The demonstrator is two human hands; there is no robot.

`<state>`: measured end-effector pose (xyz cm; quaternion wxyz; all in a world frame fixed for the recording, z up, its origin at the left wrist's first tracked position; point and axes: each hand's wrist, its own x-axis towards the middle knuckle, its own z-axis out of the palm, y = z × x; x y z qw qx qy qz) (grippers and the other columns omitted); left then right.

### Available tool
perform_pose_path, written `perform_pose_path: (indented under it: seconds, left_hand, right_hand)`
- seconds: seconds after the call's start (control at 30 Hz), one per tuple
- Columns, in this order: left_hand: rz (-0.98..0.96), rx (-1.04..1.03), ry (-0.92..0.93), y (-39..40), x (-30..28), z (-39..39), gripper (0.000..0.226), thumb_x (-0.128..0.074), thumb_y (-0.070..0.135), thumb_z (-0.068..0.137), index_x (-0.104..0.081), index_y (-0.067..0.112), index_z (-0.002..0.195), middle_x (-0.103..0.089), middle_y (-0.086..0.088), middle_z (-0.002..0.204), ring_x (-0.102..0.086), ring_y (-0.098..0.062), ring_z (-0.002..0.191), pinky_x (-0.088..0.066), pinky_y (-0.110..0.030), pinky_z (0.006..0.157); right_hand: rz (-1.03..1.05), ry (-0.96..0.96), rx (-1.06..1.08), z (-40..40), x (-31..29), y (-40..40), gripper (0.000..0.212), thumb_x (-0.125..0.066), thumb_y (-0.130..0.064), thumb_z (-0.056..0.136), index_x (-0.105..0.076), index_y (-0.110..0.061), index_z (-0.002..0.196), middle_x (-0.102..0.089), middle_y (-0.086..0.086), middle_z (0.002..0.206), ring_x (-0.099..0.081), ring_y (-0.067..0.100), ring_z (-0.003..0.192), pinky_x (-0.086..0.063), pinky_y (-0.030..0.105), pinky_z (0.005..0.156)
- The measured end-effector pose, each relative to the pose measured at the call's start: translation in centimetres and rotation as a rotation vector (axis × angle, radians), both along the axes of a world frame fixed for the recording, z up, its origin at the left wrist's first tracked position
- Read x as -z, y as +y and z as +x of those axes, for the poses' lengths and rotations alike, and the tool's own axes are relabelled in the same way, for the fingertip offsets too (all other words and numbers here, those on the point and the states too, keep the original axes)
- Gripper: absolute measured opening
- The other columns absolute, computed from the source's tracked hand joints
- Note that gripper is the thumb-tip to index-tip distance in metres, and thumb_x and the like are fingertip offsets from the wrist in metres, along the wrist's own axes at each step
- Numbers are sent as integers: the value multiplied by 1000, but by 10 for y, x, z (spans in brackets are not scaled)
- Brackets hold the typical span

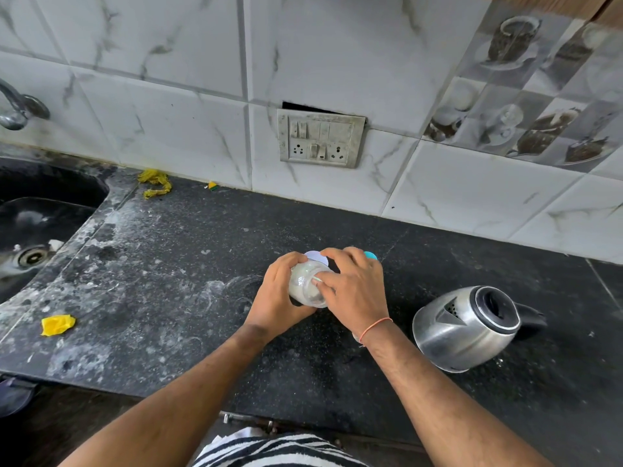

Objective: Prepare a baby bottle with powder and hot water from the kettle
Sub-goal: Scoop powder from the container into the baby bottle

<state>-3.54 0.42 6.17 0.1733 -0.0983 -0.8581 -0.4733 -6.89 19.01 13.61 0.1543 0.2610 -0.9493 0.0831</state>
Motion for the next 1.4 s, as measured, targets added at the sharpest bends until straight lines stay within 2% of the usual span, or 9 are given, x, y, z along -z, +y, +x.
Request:
perform_pose_path:
  seconds: [0.23, 0.47, 0.7, 0.8, 0.97, 1.07, 1.13, 1.27, 1.4]
  left_hand:
    - [-51, 19, 14, -1, 1, -6, 94, -97, 47, 76, -53, 11, 150, -52, -2, 156, -48, -20, 146, -40, -29, 121]
    - [-109, 28, 27, 2, 0, -11, 90, -94, 45, 79, -53, 8, 150, -53, -7, 156, -50, -26, 147, -45, -45, 121]
    - [-122, 18, 4, 7, -1, -12, 90, -89, 48, 79, -53, 8, 151, -53, -6, 157, -49, -24, 148, -44, -43, 123]
    - [-106, 7, -24, 7, 2, -12, 91, -90, 48, 77, -53, 9, 150, -53, -5, 157, -50, -24, 148, -46, -45, 121]
    - [-98, -2, -54, 6, 4, -13, 93, -93, 51, 76, -52, 12, 150, -52, -3, 158, -49, -21, 147, -48, -44, 119]
    - [-98, -28, -70, 5, 8, -14, 95, -96, 51, 75, -52, 13, 150, -53, -2, 156, -51, -21, 145, -50, -46, 117]
    - [-80, -53, -82, 3, 10, -13, 94, -100, 46, 74, -52, 14, 149, -54, 0, 153, -54, -20, 142, -52, -46, 114]
    - [-12, -90, -137, -1, 10, -10, 93, -102, 38, 70, -50, 22, 145, -53, 9, 143, -57, -12, 129, -56, -37, 103]
    - [51, -128, -220, -4, 13, -4, 93, -102, 42, 70, -47, 32, 144, -55, 15, 140, -56, -4, 126, -51, -25, 99]
  right_hand:
    - [102, -29, 120, -1, 4, -1, 5, -83, -36, 85, -86, -38, 88, -64, -10, 142, -54, 28, 127, -47, 61, 94]
    - [46, -348, 222, 5, 2, -4, 20, -72, -42, 97, -84, -38, 112, -44, -18, 161, -30, 19, 148, -39, 73, 111]
    - [-161, -551, 288, 7, 3, -10, 14, -78, -36, 94, -86, -35, 105, -38, -22, 166, -22, 15, 152, -22, 84, 118]
    - [-250, -632, 309, 3, 4, -12, 11, -80, -37, 94, -87, -35, 102, -36, -21, 170, -20, 18, 154, -19, 79, 121]
    - [-501, -761, 343, -8, 9, -14, 20, -78, -23, 92, -88, -24, 109, -40, -13, 171, -29, 22, 154, -31, 43, 126]
    - [-707, -831, 387, -11, 4, -14, 18, -81, -21, 90, -89, -22, 106, -43, -13, 169, -40, 14, 149, -41, 35, 117]
    - [-803, -878, 393, -11, -4, -12, 19, -83, -22, 93, -88, -17, 111, -42, -10, 170, -44, 7, 143, -39, 25, 110]
    - [-854, -901, 376, -12, -16, -5, 20, -79, -27, 97, -87, -17, 114, -40, -9, 172, -40, 13, 154, -34, 28, 116]
    - [-849, -916, 381, -11, -26, 2, 12, -75, -32, 100, -86, -27, 99, -45, -10, 168, -44, 13, 151, -35, 32, 115]
